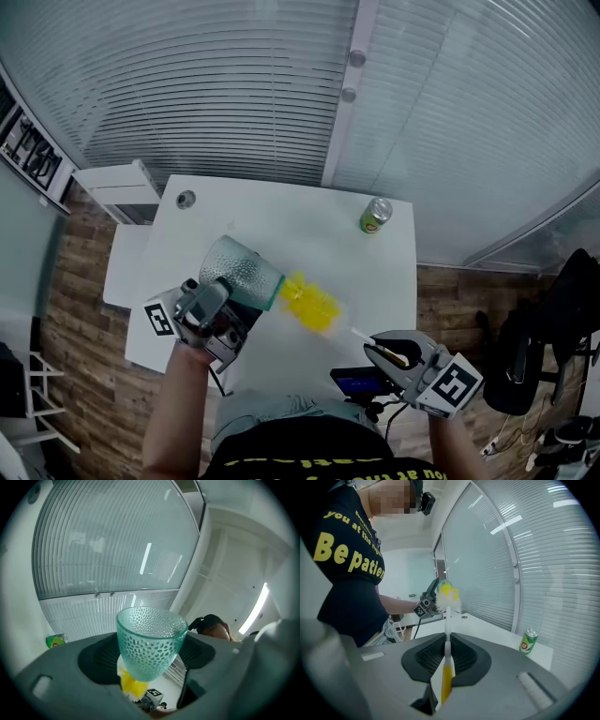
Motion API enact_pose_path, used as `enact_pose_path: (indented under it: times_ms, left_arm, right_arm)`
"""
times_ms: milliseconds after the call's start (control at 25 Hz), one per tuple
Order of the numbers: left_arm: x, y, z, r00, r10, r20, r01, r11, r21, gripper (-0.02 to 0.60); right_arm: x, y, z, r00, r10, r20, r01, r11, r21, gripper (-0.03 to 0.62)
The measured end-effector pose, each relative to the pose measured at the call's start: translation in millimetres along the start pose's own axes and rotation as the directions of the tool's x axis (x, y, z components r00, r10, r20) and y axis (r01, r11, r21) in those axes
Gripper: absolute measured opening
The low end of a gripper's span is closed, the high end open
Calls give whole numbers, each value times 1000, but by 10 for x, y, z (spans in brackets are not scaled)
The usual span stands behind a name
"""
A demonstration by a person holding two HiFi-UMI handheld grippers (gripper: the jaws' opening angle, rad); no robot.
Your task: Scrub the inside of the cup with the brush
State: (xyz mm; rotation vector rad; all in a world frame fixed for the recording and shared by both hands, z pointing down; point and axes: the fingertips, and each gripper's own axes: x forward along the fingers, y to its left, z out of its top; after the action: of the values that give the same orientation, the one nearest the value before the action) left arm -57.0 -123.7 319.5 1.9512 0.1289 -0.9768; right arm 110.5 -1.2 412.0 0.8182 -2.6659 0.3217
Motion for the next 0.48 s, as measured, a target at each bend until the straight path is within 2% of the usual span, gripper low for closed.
enact_pose_path:
  times_ms: [320,480]
  left_arm:
    - [-29,24,87,999,17,33,-18,1000,26,385]
    - [-66,57,90,999,43,31,-44,998,46,385]
  right_arm:
    - [94,222,-19,998,67,19,-67,998,21,35]
    - [27,169,29,998,54,35,-55,998,15,35]
